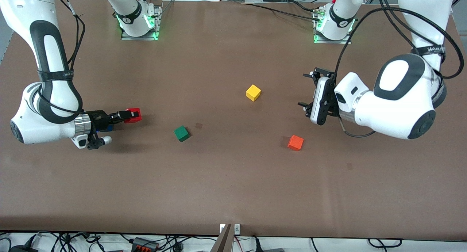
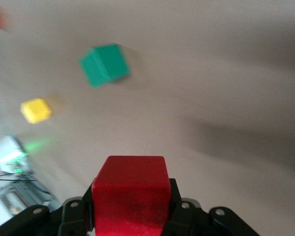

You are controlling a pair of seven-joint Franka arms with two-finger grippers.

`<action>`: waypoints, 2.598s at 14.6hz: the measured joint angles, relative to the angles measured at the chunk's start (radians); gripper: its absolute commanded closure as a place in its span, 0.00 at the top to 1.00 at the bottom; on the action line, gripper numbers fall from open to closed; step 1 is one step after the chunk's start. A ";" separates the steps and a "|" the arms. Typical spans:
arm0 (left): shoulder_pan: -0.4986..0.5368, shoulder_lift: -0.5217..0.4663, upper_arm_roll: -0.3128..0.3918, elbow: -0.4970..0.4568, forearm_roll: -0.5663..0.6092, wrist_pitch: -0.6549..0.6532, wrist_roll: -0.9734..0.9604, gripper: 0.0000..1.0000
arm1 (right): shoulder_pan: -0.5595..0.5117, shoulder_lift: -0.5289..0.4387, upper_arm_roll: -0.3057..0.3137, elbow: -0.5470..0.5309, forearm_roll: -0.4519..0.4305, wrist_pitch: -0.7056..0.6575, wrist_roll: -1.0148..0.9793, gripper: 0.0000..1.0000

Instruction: Pass red block to right arm, stack on blue

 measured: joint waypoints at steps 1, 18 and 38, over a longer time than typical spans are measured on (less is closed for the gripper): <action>-0.007 -0.014 -0.001 0.001 0.039 -0.026 -0.091 1.00 | 0.000 -0.006 -0.017 0.000 -0.055 0.003 0.000 0.00; 0.030 -0.495 0.131 -0.468 0.554 0.457 -1.256 1.00 | 0.002 -0.217 -0.042 -0.415 -0.499 0.579 0.168 0.00; 0.026 -0.539 0.168 -0.376 0.551 0.276 -1.085 1.00 | 0.002 -0.179 -0.053 -0.455 -0.499 0.690 0.182 0.00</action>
